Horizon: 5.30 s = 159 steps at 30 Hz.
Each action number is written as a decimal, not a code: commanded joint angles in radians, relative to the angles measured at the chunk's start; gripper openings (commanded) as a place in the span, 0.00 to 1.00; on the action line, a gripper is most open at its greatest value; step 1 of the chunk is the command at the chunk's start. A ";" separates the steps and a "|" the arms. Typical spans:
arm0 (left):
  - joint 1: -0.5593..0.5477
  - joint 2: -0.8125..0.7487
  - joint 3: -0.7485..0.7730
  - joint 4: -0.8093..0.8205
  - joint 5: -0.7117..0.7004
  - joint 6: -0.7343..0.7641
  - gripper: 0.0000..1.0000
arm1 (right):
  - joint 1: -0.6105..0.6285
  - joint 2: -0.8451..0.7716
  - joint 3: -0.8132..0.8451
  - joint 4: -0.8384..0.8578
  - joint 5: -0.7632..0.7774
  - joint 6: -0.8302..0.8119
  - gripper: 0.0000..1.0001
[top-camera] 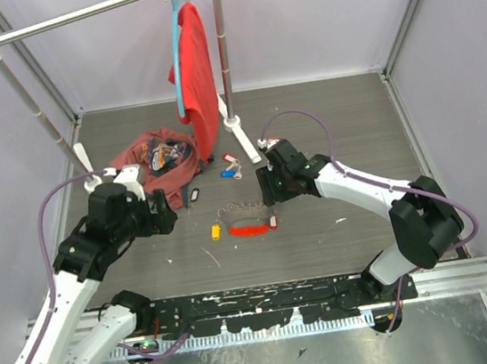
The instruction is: Put the keys on the keyring
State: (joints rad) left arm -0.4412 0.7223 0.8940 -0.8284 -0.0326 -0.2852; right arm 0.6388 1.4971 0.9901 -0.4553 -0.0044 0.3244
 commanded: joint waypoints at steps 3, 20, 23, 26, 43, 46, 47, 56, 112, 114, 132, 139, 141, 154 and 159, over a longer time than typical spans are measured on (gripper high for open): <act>0.002 0.117 -0.040 0.107 0.056 -0.157 0.88 | 0.001 -0.046 -0.008 0.071 -0.009 -0.031 0.57; 0.002 -0.056 0.013 0.013 -0.014 0.034 0.88 | 0.222 0.417 0.506 -0.050 -0.136 -0.480 0.48; 0.002 -0.046 0.011 0.020 -0.002 0.040 0.88 | 0.226 0.477 0.580 -0.089 -0.151 -0.532 0.47; 0.002 -0.025 0.010 0.020 -0.008 0.046 0.88 | 0.226 0.520 0.632 -0.122 -0.162 -0.566 0.47; 0.002 -0.009 0.001 0.036 0.001 0.050 0.88 | 0.226 0.663 0.759 -0.227 -0.271 -0.634 0.47; 0.002 -0.008 0.000 0.037 0.000 0.052 0.88 | 0.226 0.679 0.776 -0.240 -0.276 -0.638 0.45; 0.002 -0.006 0.000 0.037 0.001 0.051 0.88 | 0.226 0.683 0.780 -0.246 -0.276 -0.640 0.44; 0.002 -0.004 -0.002 0.038 -0.003 0.055 0.89 | 0.226 0.682 0.780 -0.273 -0.311 -0.650 0.29; 0.002 -0.049 -0.031 0.135 0.123 0.045 0.98 | 0.252 0.133 0.326 0.074 -0.094 -0.651 0.01; 0.002 -0.045 -0.039 0.165 0.158 0.036 0.98 | 0.251 0.076 0.288 0.102 -0.097 -0.645 0.01; -0.171 0.032 -0.046 0.468 0.311 -0.057 0.88 | 0.252 -0.441 0.033 0.200 -0.141 -0.617 0.01; -0.272 0.054 -0.029 0.624 0.359 -0.029 0.73 | 0.253 -0.553 0.030 0.166 -0.172 -0.592 0.01; -0.289 0.066 -0.016 0.658 0.373 -0.024 0.68 | 0.253 -0.575 0.025 0.165 -0.177 -0.582 0.01; -0.415 0.135 0.022 0.764 0.355 0.059 0.57 | 0.253 -0.655 0.016 0.187 -0.230 -0.531 0.01; -0.421 0.165 0.052 0.765 0.364 0.097 0.50 | 0.253 -0.667 0.024 0.191 -0.247 -0.519 0.01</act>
State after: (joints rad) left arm -0.8558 0.8715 0.8921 -0.1131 0.3191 -0.2409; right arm 0.8883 0.8566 0.9890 -0.3325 -0.2165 -0.2203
